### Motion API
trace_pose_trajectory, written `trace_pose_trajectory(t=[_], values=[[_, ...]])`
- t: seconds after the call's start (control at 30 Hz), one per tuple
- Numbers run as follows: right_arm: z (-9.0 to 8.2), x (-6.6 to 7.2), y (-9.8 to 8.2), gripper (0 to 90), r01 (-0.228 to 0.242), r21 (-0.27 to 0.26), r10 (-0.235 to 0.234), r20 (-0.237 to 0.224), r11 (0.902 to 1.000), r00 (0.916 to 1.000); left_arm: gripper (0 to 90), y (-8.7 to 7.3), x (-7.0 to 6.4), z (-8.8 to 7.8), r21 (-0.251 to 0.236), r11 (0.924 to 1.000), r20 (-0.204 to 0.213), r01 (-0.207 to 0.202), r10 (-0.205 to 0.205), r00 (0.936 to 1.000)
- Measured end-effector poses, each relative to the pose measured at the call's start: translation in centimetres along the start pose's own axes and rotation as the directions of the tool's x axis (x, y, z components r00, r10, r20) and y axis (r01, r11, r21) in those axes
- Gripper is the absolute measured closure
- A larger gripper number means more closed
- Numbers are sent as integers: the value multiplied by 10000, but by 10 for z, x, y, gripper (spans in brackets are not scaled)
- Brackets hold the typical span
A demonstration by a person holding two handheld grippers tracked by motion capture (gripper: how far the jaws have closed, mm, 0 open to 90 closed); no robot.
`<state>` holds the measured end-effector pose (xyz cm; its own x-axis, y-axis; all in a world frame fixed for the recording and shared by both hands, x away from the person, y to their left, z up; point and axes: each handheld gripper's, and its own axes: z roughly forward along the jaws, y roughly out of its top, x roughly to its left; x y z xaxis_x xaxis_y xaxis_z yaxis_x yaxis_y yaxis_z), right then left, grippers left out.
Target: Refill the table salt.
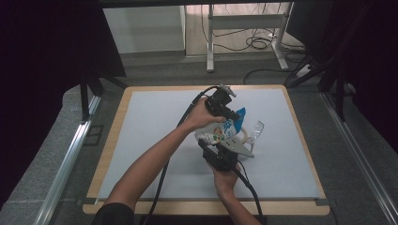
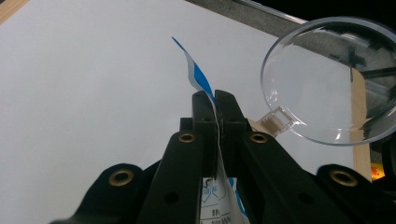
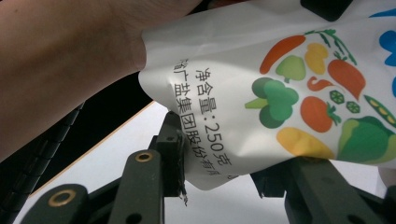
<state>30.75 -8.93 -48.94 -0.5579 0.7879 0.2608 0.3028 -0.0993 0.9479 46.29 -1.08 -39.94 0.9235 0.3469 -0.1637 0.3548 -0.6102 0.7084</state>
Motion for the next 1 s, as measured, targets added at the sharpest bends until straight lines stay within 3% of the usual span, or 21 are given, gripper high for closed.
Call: trace_pose_trajectory(t=[1.0], values=[[-1, 0, 2, 620, 44, 3, -44, -102, 10000, 9999, 890, -1, -1, -2, -59, 10000, -3, 26, -26, 10000]])
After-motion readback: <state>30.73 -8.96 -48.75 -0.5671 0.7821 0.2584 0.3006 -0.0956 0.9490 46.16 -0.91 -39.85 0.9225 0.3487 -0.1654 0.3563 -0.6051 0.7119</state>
